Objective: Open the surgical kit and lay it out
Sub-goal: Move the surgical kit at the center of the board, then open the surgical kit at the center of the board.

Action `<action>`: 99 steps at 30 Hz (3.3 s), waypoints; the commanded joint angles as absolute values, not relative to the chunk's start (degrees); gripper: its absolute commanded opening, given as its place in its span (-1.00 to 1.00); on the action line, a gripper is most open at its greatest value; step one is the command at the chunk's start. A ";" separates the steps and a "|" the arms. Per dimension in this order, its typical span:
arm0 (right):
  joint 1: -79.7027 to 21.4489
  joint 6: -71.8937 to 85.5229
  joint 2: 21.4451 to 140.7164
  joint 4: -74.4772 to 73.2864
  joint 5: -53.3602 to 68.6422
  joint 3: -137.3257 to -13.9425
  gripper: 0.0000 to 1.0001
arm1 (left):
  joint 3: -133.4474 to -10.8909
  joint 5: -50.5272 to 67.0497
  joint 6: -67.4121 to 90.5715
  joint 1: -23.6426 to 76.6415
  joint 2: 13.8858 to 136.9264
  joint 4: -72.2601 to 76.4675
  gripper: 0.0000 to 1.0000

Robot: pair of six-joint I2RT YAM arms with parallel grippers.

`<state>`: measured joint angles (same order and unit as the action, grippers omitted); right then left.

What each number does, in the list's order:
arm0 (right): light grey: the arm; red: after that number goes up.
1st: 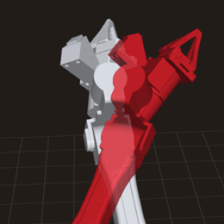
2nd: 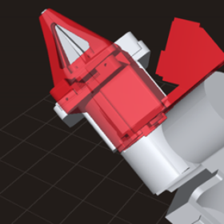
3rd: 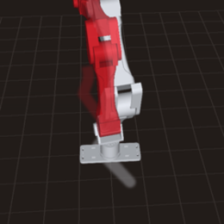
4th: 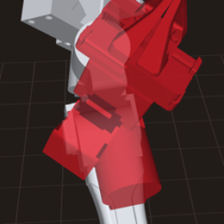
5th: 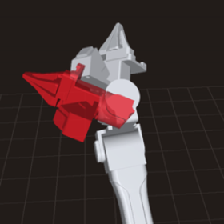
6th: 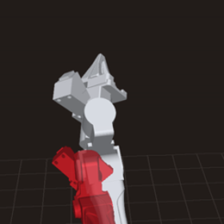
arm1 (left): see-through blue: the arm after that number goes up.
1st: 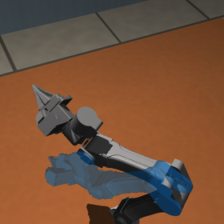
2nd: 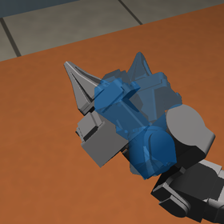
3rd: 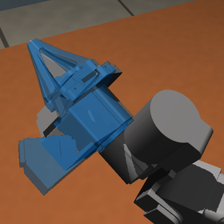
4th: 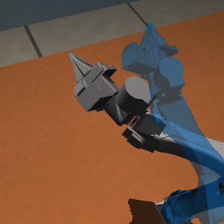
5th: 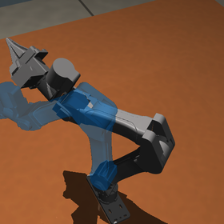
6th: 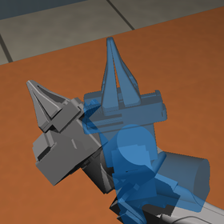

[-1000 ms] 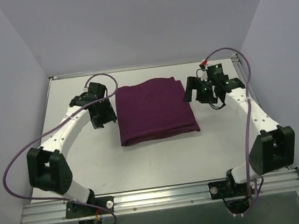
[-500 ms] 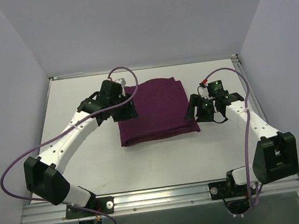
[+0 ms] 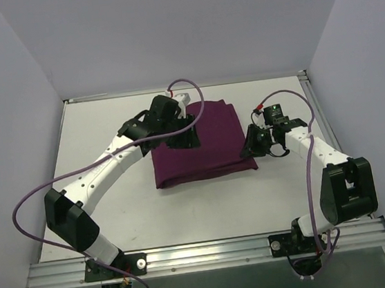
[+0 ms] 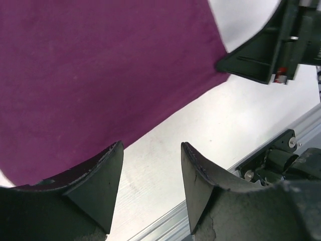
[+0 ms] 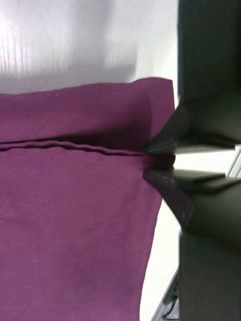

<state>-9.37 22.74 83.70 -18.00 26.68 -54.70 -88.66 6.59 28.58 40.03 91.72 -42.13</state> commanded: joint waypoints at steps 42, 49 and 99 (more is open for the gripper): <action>-9.93 20.84 85.42 -32.43 24.34 -82.09 0.32 | -83.42 -22.49 19.51 26.04 83.25 -42.27 -0.95; -25.38 19.43 90.87 -28.13 24.26 -83.93 0.29 | -71.20 -29.02 24.43 2.14 69.36 -50.62 -0.86; -47.81 27.60 124.36 -26.54 17.75 -108.89 0.16 | -60.64 -0.70 27.51 -2.64 66.71 -47.81 0.77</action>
<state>-47.40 27.70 123.70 -23.07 20.32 -105.41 -59.16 -1.19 28.62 -2.74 66.87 -49.47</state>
